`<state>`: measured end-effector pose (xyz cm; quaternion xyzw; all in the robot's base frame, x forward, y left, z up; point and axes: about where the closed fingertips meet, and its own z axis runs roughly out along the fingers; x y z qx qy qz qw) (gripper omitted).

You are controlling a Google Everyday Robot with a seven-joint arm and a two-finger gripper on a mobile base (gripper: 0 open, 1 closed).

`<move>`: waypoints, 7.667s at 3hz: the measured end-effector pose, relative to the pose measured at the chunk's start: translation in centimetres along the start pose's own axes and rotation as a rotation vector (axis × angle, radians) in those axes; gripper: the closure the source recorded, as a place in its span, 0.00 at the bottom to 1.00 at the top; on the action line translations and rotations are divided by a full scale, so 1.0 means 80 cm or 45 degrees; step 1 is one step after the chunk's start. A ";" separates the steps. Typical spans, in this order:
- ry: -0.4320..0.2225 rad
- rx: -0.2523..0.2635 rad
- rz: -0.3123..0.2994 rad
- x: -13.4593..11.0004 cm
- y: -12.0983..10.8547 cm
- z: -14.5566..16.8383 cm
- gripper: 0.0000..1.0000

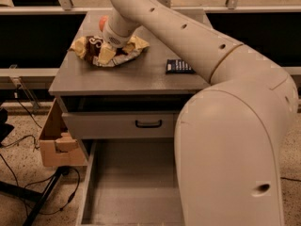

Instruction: Place brown chip bag into middle drawer

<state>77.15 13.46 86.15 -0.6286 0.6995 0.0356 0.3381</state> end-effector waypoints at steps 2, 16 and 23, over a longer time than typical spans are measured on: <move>-0.070 0.112 -0.046 -0.015 -0.033 -0.094 1.00; 0.198 -0.534 0.946 0.327 0.410 0.048 0.05; 0.371 -0.321 0.564 0.270 0.299 -0.317 0.00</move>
Offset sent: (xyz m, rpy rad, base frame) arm -0.0216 -0.0696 0.1386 0.0247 -0.1554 -0.0016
